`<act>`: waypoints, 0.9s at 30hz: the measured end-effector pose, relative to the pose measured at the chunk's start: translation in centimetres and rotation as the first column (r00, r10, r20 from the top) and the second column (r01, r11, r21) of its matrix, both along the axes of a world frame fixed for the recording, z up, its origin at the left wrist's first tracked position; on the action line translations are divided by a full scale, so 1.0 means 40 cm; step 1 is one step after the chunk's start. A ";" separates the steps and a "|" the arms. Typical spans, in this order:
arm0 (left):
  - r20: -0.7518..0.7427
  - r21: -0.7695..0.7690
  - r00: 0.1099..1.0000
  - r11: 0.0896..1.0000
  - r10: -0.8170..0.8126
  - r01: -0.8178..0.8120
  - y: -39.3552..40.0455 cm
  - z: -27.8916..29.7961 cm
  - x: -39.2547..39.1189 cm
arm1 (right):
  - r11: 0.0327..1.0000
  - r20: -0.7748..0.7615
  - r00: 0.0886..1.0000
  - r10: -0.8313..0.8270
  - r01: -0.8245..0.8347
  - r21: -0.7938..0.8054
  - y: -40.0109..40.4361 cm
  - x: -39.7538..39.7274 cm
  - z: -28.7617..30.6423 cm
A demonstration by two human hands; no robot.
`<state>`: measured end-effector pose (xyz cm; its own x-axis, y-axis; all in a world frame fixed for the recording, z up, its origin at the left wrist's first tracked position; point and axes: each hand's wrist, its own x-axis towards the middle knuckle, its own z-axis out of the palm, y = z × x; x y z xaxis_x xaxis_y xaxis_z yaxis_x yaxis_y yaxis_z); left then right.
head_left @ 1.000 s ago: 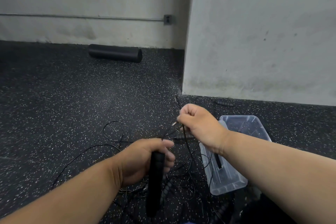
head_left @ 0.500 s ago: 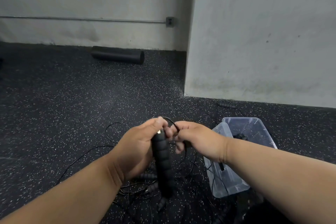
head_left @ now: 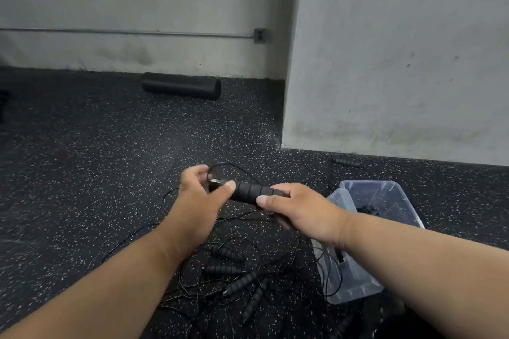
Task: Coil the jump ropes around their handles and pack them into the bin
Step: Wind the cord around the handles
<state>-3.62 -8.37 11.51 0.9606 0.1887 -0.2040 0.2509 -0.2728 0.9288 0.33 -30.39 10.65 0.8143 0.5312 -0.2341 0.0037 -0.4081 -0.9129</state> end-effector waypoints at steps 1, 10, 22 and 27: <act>0.065 0.224 0.994 0.972 -0.089 0.073 0.012 0.000 -0.006 | 1.000 -0.001 1.000 0.007 -0.007 -0.025 -0.008 0.008 0.006; 0.093 0.638 0.903 0.722 -0.419 0.269 -0.011 0.000 -0.024 | 0.995 -0.015 1.000 0.019 -0.017 0.095 -0.020 0.017 0.014; -0.203 0.835 0.831 0.352 -0.517 0.423 -0.039 -0.015 -0.025 | 0.995 0.269 0.963 0.017 0.010 -0.099 -0.034 0.025 0.049; -0.140 0.799 0.724 0.354 -0.676 0.485 -0.082 -0.006 -0.050 | 0.998 0.234 0.972 0.029 -0.014 -0.066 -0.055 0.056 0.052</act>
<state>-5.61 -11.64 11.29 0.8869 -0.4504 -0.1029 -0.4066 -0.8666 0.2894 2.56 -32.57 12.72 0.8390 0.5394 -0.0715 0.2246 -0.4629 -0.8575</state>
